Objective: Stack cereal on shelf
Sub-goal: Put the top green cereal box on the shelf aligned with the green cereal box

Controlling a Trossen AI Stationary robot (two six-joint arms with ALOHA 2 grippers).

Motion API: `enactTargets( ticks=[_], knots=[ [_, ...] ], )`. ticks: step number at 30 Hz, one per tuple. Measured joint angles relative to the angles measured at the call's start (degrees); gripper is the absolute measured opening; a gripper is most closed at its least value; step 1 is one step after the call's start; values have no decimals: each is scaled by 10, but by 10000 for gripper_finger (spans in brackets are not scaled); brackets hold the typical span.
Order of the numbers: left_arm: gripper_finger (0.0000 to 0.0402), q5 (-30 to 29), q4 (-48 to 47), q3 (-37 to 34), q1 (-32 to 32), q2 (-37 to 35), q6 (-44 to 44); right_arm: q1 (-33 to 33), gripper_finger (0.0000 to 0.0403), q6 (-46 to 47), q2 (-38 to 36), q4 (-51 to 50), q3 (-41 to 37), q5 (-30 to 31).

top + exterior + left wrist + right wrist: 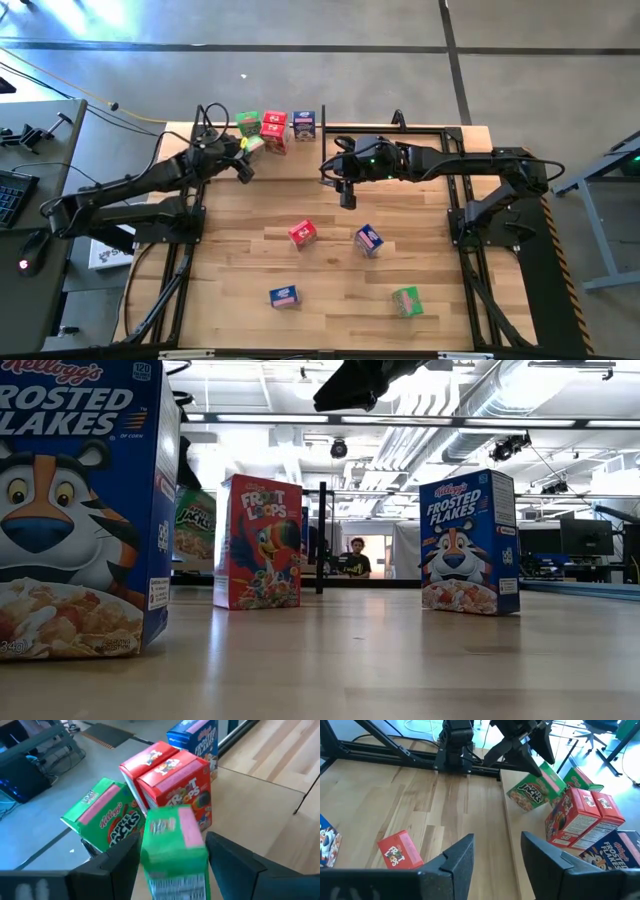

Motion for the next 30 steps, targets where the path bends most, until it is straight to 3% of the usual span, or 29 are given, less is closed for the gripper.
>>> enactTargets(
  ticks=[11, 16, 20, 25, 27, 30],
  knots=[
    [216, -2, -14, 3, 0, -13, 4, 0, 156, 0, 0, 0, 0, -1],
    [202, 29, -54, 52, 0, -13, -30, 0, 156, -2, 0, 0, 0, -1],
    [167, 71, -111, 104, -10, -13, -63, 0, 156, -17, 0, -3, 0, -1],
    [100, 170, -173, 118, -54, 0, -116, -3, 152, -30, 0, -43, 0, -1],
    [74, 169, -205, 114, -72, 19, -141, -9, 141, -28, 4, -68, 0, -20],
    [45, 102, -255, 114, -89, 56, -173, -13, 113, -13, 20, -88, 0, -33]
  ],
)
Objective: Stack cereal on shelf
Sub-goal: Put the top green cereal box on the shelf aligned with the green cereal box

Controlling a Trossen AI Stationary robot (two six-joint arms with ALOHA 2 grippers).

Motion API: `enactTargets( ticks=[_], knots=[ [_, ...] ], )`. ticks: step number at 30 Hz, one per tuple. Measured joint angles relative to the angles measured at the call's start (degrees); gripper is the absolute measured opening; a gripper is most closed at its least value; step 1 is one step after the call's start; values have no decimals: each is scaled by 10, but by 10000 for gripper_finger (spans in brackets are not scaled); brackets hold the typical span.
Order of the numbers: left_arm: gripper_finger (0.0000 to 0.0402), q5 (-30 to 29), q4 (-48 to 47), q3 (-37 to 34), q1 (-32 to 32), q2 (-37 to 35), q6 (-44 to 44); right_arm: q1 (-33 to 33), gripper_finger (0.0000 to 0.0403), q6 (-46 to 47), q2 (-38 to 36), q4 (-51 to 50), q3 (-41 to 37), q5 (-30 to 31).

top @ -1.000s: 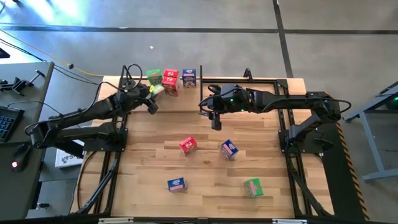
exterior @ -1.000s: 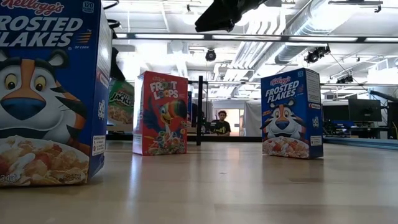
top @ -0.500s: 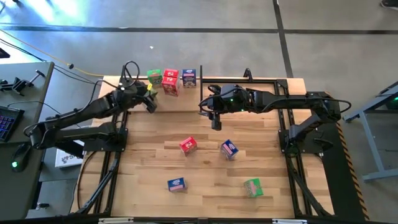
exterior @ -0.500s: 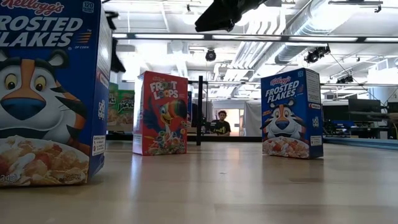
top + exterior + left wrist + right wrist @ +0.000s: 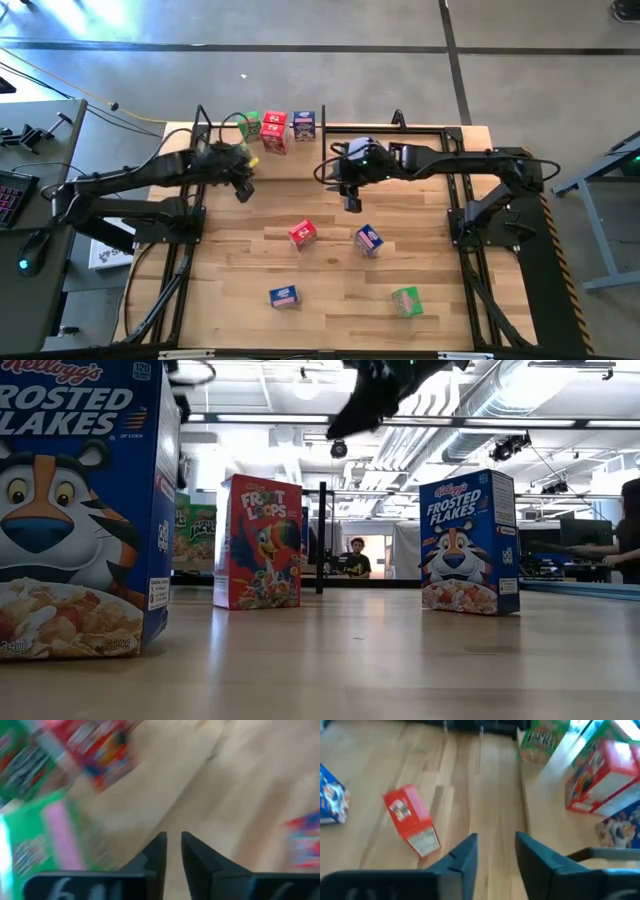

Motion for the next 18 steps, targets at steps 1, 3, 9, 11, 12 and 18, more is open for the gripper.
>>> enactTargets(
  ticks=[1, 3, 9, 11, 12, 18],
  knots=[
    [38, -27, -15, 0, -3, 13, -11, 0, 100, 0, 5, -1, 0, 0],
    [28, -65, -44, 0, -4, 35, -26, 1, 72, -2, 15, 2, 0, -2],
    [21, -145, -71, 0, -1, 87, -44, 11, 6, 2, 50, 38, 0, -7],
    [21, -163, -74, 0, 1, 95, -44, 15, 12, 10, 60, 48, 0, -10],
    [21, -171, -74, 0, 1, 97, -44, 18, 12, 14, 65, 55, 0, -10],
    [21, -195, -79, 0, 12, 100, -41, 34, 3, 24, 83, 84, 0, -13]
  ],
)
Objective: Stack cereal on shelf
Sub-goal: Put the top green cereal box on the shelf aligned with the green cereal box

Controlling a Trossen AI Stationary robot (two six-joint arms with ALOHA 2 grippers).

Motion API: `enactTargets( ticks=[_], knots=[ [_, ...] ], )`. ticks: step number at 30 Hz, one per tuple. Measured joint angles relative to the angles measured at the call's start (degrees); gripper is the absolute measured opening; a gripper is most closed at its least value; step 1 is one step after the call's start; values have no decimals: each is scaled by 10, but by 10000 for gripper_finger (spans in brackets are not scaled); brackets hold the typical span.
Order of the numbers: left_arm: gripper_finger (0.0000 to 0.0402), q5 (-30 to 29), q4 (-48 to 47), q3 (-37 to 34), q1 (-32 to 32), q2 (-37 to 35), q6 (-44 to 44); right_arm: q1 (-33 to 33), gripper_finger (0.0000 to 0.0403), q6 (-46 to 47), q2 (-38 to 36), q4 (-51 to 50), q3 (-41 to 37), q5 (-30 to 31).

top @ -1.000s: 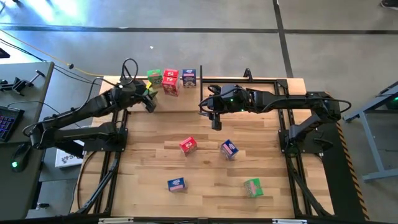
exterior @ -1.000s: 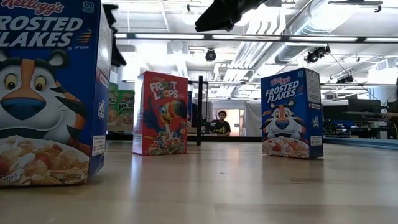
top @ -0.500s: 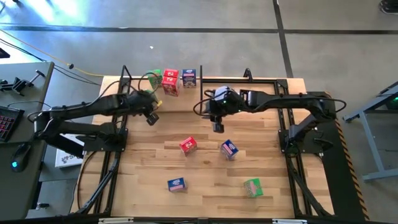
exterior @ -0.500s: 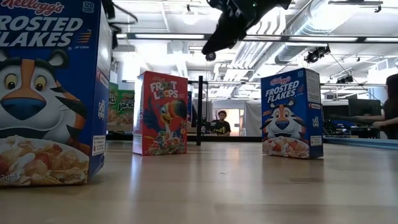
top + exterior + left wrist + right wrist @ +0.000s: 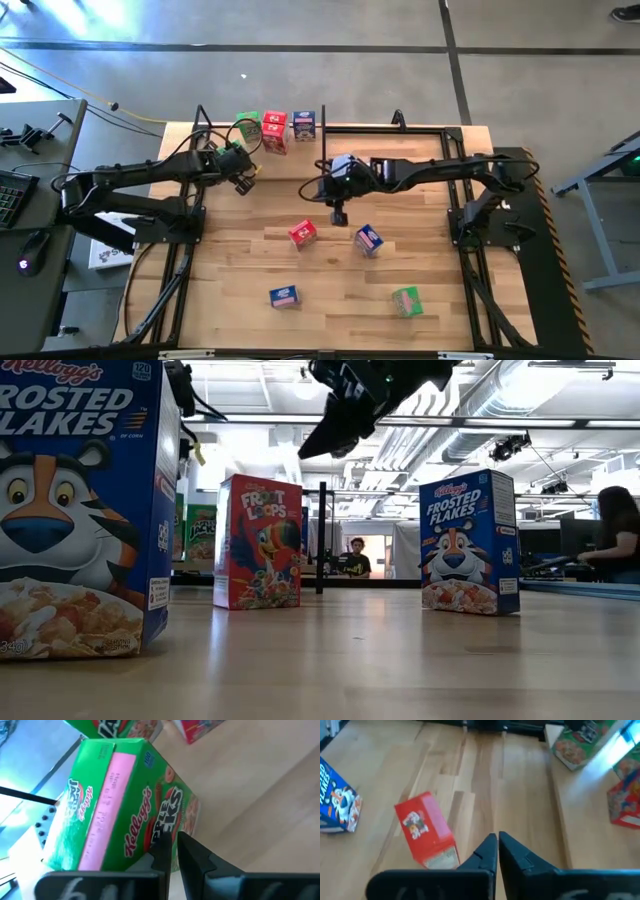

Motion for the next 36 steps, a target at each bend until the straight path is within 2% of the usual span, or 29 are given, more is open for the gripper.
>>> enactTargets(
  ticks=[6, 13, 16, 20, 22, 30, 36],
  knots=[
    [21, -20, -12, 0, 8, 0, -2, 3, 1, 8, 9, 13, 0, 0],
    [21, -15, 2, 0, 19, 0, 2, 16, 0, 10, 9, 29, 0, 0],
    [21, 14, 2, 0, 17, 0, 1, 22, 0, 6, 9, 31, 0, 2],
    [21, 88, -11, 9, 18, 0, -23, 22, 0, 5, 9, 43, 0, 6],
    [21, 101, -21, 14, 18, 0, -47, 21, 0, 4, 9, 52, 0, 7],
    [21, 98, -86, 32, 18, 16, -112, 20, 0, 5, 23, 108, 0, -2],
    [21, 77, -119, 48, 19, 80, -124, 20, 0, 20, 64, 162, -1, 1]
  ],
)
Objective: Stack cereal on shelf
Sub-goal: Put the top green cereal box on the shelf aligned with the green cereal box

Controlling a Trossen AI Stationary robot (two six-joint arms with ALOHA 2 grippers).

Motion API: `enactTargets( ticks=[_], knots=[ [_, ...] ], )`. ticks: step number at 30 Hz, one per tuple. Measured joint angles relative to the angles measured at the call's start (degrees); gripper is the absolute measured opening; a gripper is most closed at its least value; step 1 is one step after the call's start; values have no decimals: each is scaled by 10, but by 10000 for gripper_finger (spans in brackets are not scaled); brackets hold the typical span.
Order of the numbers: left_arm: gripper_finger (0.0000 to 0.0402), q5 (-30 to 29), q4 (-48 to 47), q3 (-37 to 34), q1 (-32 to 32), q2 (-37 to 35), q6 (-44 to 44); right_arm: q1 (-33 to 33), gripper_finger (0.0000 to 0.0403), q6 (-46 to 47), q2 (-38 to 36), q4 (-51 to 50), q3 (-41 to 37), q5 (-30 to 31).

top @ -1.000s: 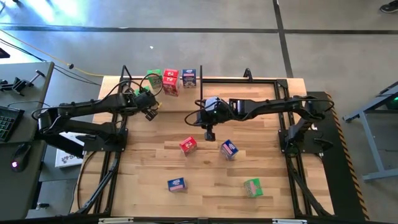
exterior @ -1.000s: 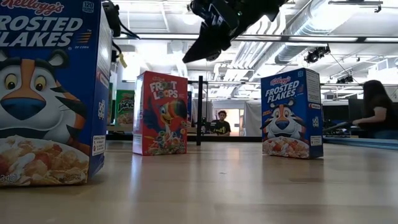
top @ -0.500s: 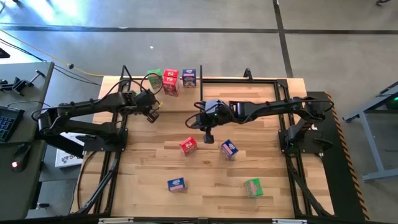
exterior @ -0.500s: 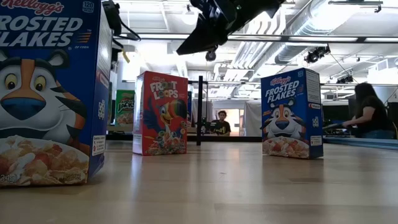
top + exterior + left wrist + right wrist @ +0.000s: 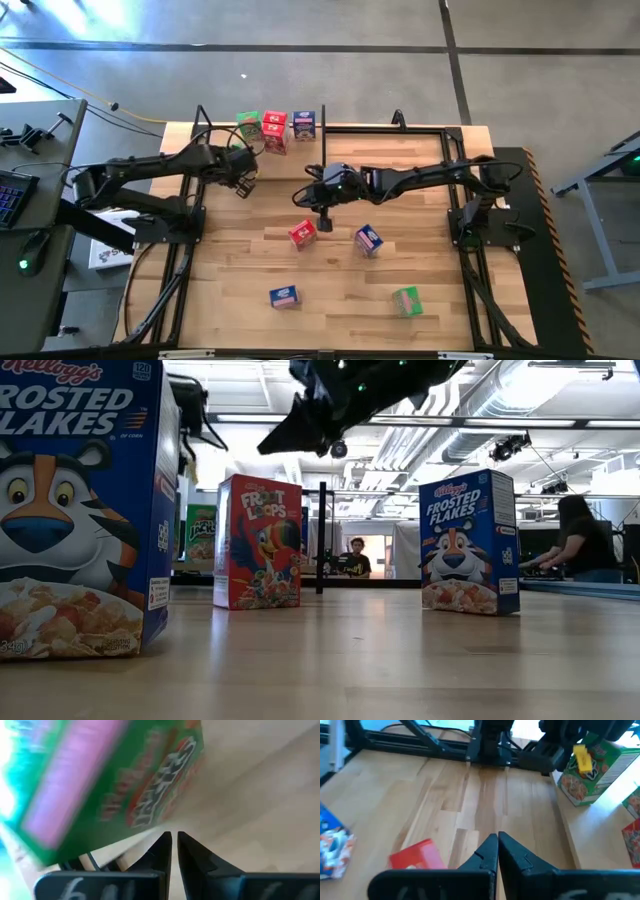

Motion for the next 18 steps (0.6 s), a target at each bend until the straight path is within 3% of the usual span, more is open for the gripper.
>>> enactTargets(
  ticks=[5, 11, 18],
  knots=[
    [21, -45, -6, 8, 12, 32, -3, 0, 0, 0, 17, 36, 0, 59],
    [21, -91, 3, 8, 35, 36, 14, -9, 0, 25, 5, 153, -63, 59],
    [21, -52, 70, 8, 48, 36, 56, -15, 0, 51, -31, 198, -126, 61]
  ],
)
